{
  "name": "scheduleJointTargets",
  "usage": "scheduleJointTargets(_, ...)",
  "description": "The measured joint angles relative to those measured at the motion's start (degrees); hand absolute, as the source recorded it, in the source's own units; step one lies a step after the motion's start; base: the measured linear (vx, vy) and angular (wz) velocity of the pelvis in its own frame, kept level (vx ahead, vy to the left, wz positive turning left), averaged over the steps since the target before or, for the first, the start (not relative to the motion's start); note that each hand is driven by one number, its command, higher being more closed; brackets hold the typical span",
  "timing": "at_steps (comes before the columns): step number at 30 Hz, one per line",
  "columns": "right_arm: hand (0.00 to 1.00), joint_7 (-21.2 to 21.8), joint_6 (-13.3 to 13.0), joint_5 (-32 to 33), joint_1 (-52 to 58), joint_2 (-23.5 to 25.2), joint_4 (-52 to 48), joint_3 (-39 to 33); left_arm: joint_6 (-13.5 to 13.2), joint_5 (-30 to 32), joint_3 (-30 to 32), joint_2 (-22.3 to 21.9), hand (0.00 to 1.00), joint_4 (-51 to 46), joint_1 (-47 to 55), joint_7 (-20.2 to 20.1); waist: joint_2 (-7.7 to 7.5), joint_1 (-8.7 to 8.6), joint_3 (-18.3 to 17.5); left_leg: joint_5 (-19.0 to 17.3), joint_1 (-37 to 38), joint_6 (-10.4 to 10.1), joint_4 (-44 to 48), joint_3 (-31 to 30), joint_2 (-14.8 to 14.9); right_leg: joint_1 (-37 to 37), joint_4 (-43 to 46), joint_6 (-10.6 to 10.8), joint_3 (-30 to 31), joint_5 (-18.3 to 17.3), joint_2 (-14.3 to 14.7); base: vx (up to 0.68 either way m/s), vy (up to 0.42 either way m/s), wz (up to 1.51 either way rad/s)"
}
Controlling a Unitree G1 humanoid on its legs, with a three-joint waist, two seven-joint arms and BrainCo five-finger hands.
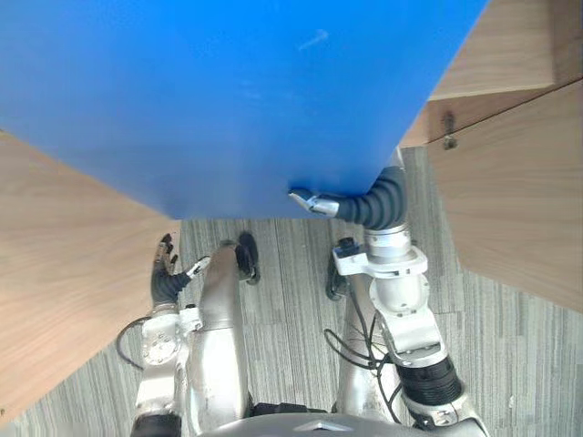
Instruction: Walk over to the cabinet, pick up the folder, carry it to the office cabinet, place the folder inside the office cabinet, then close the office cabinet door
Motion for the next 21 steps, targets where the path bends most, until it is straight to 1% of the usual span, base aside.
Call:
scheduleJointTargets(2,1.00,-0.1,0.2,-2.2,0.0,-1.7,0.7,-0.5,-0.1,0.0,0.6,-0.1,0.00,-1.6,1.5,-0.5,0.03,0.35,0.0,0.3,-1.2,0.2,0.4,-0.4,-0.3,-1.0,0.7,-0.2,-0.3,-0.3,-0.3,-0.05,-0.094,0.12)
scheduleJointTargets(3,1.00,-0.1,0.4,-4.0,0.0,-2.0,1.4,-1.0,-0.3,0.0,0.8,-0.1,0.00,-1.8,1.8,-1.3,0.03,0.32,0.0,0.3,-1.9,0.2,0.9,-0.9,-0.4,-1.5,1.3,-0.3,-0.6,-0.7,-0.5,-0.03,-0.067,0.15)
scheduleJointTargets(6,1.00,-0.5,0.9,-6.5,0.0,-2.1,4.6,-2.9,-0.3,0.0,0.7,-0.2,0.00,-2.1,1.5,-2.3,0.03,0.19,0.0,0.1,-3.5,0.0,2.2,-1.6,-0.7,-2.6,2.8,-0.4,-0.9,-1.6,-0.9,-0.02,-0.057,0.11)
scheduleJointTargets(8,1.00,-0.6,1.7,-7.2,-0.1,-2.6,5.6,-3.3,-0.3,0.0,0.9,-0.2,0.00,-3.5,1.6,-2.3,0.03,0.22,0.0,0.0,-4.3,-0.1,2.7,-1.6,-0.6,-3.6,3.5,-0.5,-0.9,-1.8,-0.9,-0.03,-0.055,0.02)
scheduleJointTargets(9,1.00,-0.6,1.9,-8.2,-0.2,-3.3,7.9,-3.0,-0.6,0.0,1.2,-0.2,0.00,-3.9,0.8,-2.3,0.01,0.01,0.0,-0.1,-4.8,-0.1,3.2,-1.7,-0.6,-4.2,4.1,-0.5,-0.9,-2.0,-0.8,-0.06,-0.066,-0.02)
scheduleJointTargets(10,1.00,-0.7,2.0,-8.3,-0.7,-3.2,9.3,-2.9,-0.6,0.0,1.4,-0.1,0.00,-3.2,0.0,-2.3,0.01,-0.03,0.1,-0.3,-4.9,-0.2,3.4,-1.8,-0.5,-4.2,4.2,-0.5,-0.9,-2.0,-0.7,-0.09,-0.090,-0.05)
scheduleJointTargets(11,1.00,-0.5,3.2,-8.6,-2.2,-3.2,14.5,-2.0,-0.3,1.2,1.7,-0.1,0.00,3.5,-5.6,-1.9,0.01,-0.27,0.0,-0.4,-5.0,-0.2,3.8,-1.8,-0.3,-4.4,4.7,-0.6,-1.0,-2.1,-0.7,-0.09,-0.071,-0.06)
scheduleJointTargets(13,1.00,-0.1,3.4,-8.2,-2.0,-3.1,16.2,-1.4,0.0,1.2,1.5,-0.2,0.00,6.3,-7.3,-1.8,0.01,-0.70,0.0,-0.4,-5.6,-0.2,4.0,-2.0,-0.2,-4.8,4.7,-0.6,-1.2,-2.1,-0.6,-0.08,-0.049,-0.02)
scheduleJointTargets(16,1.00,0.8,3.4,-4.7,-3.1,-3.1,16.6,-1.6,0.1,1.1,1.5,0.0,0.00,8.8,-8.2,-1.2,0.01,-0.87,0.0,-0.4,-6.5,-0.2,4.3,-2.3,-0.1,-5.6,4.9,-0.8,-1.4,-2.0,-0.6,-0.03,-0.019,0.00)
scheduleJointTargets(19,1.00,2.8,3.4,7.0,-7.4,-3.1,20.2,-3.4,0.2,1.0,1.3,0.0,0.00,11.1,-8.7,-1.1,-0.02,-0.89,0.0,-0.3,-6.6,-0.2,4.4,-2.3,0.1,-5.6,4.9,-0.8,-1.5,-2.0,-0.4,-0.02,-0.023,-0.01)
scheduleJointTargets(21,1.00,3.1,3.4,12.9,-9.2,-3.1,21.5,-4.9,0.2,0.9,1.3,0.1,0.00,12.3,-9.2,-1.1,-0.02,-0.62,0.0,-0.3,-6.7,-0.1,4.3,-2.3,0.2,-5.7,4.9,-0.8,-1.6,-2.0,-0.4,-0.03,-0.032,0.01)
